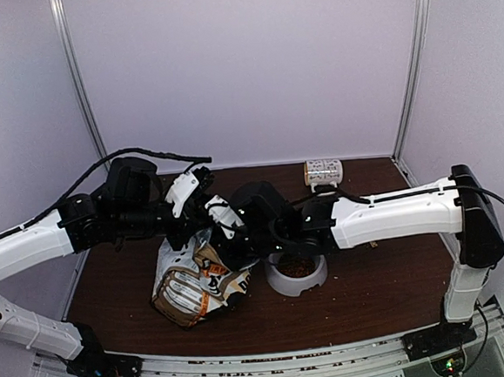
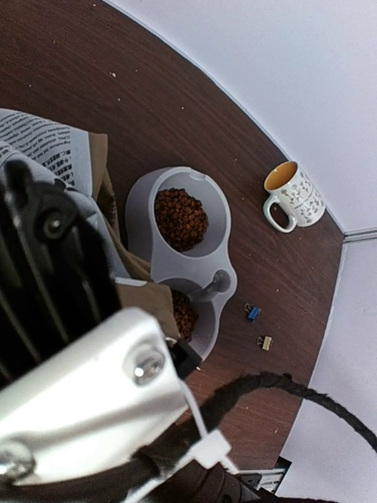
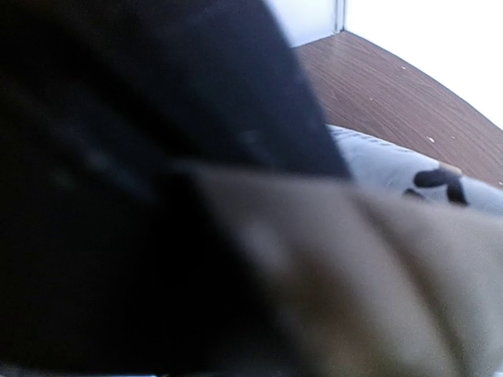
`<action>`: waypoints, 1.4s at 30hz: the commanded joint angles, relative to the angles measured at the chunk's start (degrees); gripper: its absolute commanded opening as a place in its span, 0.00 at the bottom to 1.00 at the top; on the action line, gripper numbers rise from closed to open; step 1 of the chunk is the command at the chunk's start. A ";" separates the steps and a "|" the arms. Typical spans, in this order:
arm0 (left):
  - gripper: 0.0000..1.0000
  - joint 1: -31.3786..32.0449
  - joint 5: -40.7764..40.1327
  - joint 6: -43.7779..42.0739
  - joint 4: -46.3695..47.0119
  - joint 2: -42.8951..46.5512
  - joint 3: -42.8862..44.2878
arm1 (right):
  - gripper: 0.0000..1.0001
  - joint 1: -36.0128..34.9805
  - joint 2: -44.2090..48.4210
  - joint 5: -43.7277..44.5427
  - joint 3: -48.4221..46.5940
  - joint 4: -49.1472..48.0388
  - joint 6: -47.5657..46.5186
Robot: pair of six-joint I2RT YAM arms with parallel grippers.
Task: Serve the pet food
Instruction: Collect the pet food from the pet food bag.
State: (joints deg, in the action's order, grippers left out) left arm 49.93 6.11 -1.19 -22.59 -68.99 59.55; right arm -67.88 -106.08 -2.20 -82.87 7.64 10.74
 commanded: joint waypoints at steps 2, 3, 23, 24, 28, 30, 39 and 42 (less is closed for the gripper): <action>0.00 1.31 4.35 0.14 2.07 -0.29 0.77 | 0.00 -0.89 1.01 -11.08 4.28 -9.34 1.45; 0.00 1.31 4.36 0.18 2.12 -0.21 0.75 | 0.00 -0.67 1.53 -11.53 5.01 -10.66 2.00; 0.00 1.31 -0.20 -0.29 2.46 2.64 0.31 | 0.00 1.65 14.79 -8.99 19.03 -25.27 9.51; 0.00 1.31 -0.61 -0.37 2.53 2.88 0.23 | 0.00 1.74 15.47 -8.47 19.72 -25.14 9.55; 0.00 1.31 -2.54 -0.52 2.76 3.90 -0.13 | 0.00 2.08 18.38 -6.87 22.02 -23.76 9.79; 0.00 1.31 -3.68 -0.71 2.81 4.44 -0.24 | 0.00 2.33 19.75 -6.39 23.27 -23.40 10.18; 0.00 1.31 -8.21 -1.48 2.95 6.61 -0.75 | 0.00 3.49 26.38 -4.83 30.45 -24.59 13.88; 0.00 1.31 -8.56 -1.61 3.07 6.92 -0.85 | 0.00 3.62 28.21 -3.75 32.77 -25.87 14.77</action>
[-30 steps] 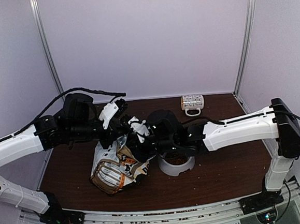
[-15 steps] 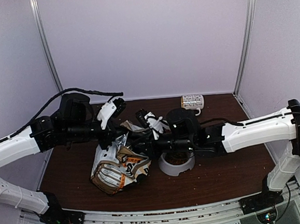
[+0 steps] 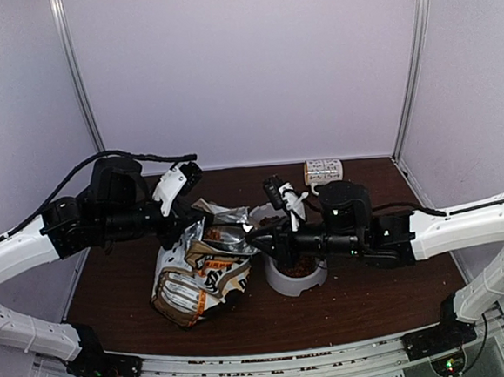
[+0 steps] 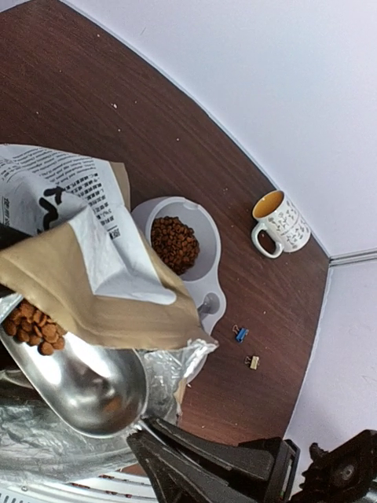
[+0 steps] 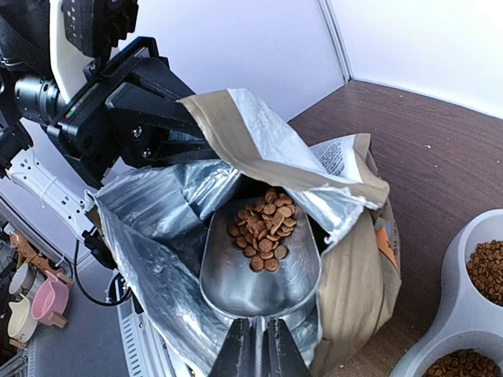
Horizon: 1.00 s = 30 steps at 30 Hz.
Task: Serve the pet food
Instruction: Collect the pet food from the pet food bag.
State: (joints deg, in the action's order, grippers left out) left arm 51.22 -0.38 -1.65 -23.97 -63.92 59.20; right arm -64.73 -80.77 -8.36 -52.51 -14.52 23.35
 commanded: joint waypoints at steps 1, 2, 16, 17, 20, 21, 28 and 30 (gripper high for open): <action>0.00 0.04 -2.09 -1.24 4.41 1.79 -0.49 | 0.00 0.60 3.38 2.52 2.84 -4.29 2.49; 0.00 0.02 -2.08 -1.25 4.37 1.81 -0.50 | 0.00 0.61 3.75 2.49 3.26 -4.89 2.75; 0.00 -0.06 -6.27 -0.79 3.55 1.43 0.29 | 0.00 -0.87 3.70 -1.28 -4.29 6.32 -8.27; 0.00 -0.07 -6.10 -0.78 3.57 1.43 0.22 | 0.00 -1.19 3.03 -1.04 -5.58 8.11 -9.64; 0.00 -0.07 -5.55 -0.84 3.79 1.52 0.04 | 0.00 -2.55 1.28 0.17 -9.45 12.70 -13.99; 0.00 -0.07 -5.45 -0.89 3.83 1.54 0.03 | 0.00 -3.03 0.75 0.68 -10.48 13.99 -15.23; 0.00 -0.68 -5.86 -0.53 4.10 1.87 -0.08 | 0.00 -5.50 1.48 5.41 -9.77 13.13 -19.27; 0.00 -1.58 -5.50 -0.26 4.19 1.98 -0.05 | 0.00 -5.91 2.89 6.93 -7.39 10.00 -18.69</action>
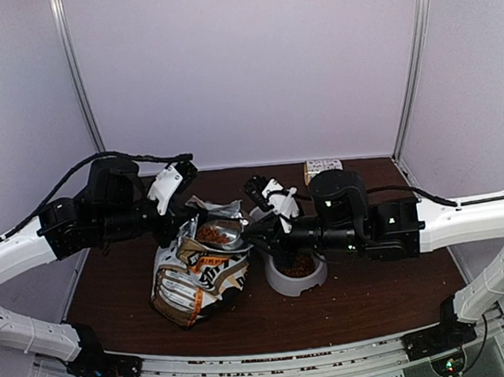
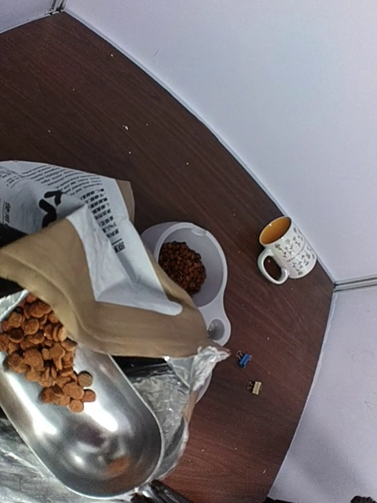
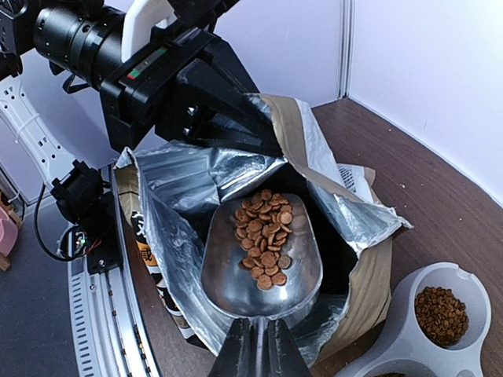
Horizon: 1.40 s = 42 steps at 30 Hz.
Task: Serve the pet food
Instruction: Collect the pet food from the pet food bag.
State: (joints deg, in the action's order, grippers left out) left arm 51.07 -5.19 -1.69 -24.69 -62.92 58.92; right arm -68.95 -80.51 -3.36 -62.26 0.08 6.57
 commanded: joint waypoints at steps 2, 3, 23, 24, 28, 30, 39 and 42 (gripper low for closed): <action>0.00 -2.48 -0.02 0.13 4.99 1.05 0.19 | 0.00 -1.80 4.05 2.86 4.68 -7.59 -1.10; 0.00 -2.95 0.27 0.19 5.04 1.13 0.22 | 0.00 -1.89 4.69 3.21 5.88 -9.19 -0.81; 0.00 -4.88 1.70 0.78 5.85 1.74 -0.05 | 0.00 -2.07 9.83 4.71 15.45 -24.34 -0.23; 0.00 -4.92 1.84 0.77 5.88 1.62 -0.03 | 0.00 -2.07 9.84 4.90 15.41 -23.95 -0.42; 0.00 -4.91 2.69 0.67 6.01 1.39 -0.18 | 0.00 -2.12 9.46 5.63 15.06 -22.74 -1.09; 0.00 -4.93 3.46 0.46 6.20 1.50 -0.27 | 0.00 -2.07 9.03 5.17 14.40 -21.31 -1.24; 0.00 -4.92 9.39 -2.13 6.79 1.56 -1.18 | 0.00 -1.66 4.51 1.04 4.55 -1.86 -1.19; 0.00 -4.33 13.46 -3.00 6.83 1.20 -1.26 | 0.00 -1.17 1.15 1.68 -2.92 10.61 -0.08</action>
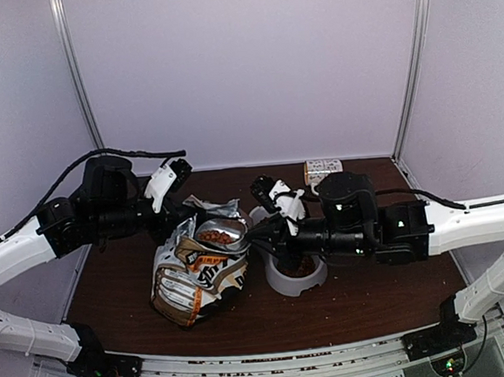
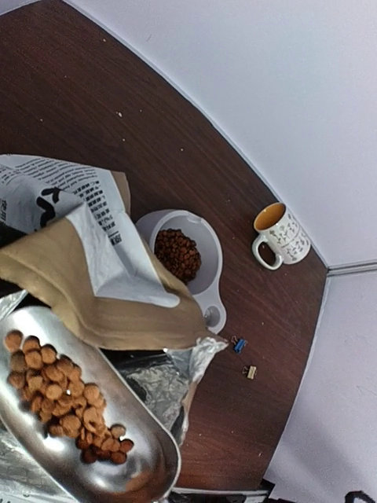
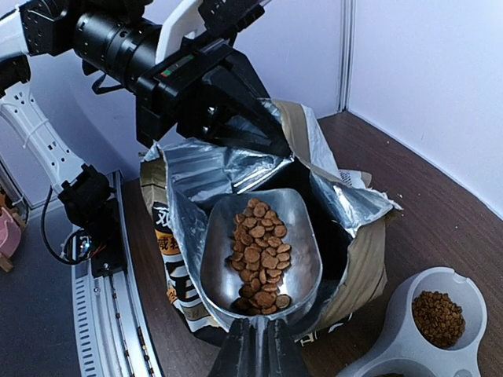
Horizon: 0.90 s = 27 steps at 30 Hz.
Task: Serve the pet food
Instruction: Collect the pet food from the pet food bag.
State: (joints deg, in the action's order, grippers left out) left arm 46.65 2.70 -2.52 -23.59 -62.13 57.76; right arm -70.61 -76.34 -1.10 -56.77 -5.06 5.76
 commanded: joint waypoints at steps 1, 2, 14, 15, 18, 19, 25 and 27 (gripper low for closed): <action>0.00 0.48 6.28 -2.24 5.89 0.39 -0.29 | 0.00 0.57 -4.14 -0.28 -11.12 19.76 0.90; 0.00 1.01 6.64 -2.41 5.99 0.35 -0.44 | 0.00 0.73 -5.37 -0.07 -14.19 24.40 1.04; 0.00 3.54 6.78 -0.98 6.28 -2.37 -0.28 | 0.00 4.52 -27.73 -7.45 -37.59 56.53 9.50; 0.00 3.73 6.98 -0.78 6.35 -2.52 -0.32 | 0.00 4.75 -29.80 -7.64 -38.10 55.29 10.90; 0.00 4.03 7.68 -0.19 6.53 -3.18 -0.36 | 0.00 5.04 -35.07 -6.22 -38.25 47.85 16.21; 0.00 4.06 8.02 -0.02 6.62 -3.34 -0.40 | 0.00 5.00 -36.36 -4.40 -38.46 45.48 17.49; 0.00 4.06 8.83 0.33 6.81 -3.73 -0.19 | 0.00 4.17 -36.45 10.63 -33.12 26.94 19.46; 0.00 4.06 8.91 0.33 6.88 -3.58 -0.19 | 0.00 4.13 -35.71 13.16 -31.91 23.20 18.53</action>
State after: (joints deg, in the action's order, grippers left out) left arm 49.39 7.11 -2.61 -20.25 -65.69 57.06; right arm -66.67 -109.73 2.63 -93.32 26.24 23.94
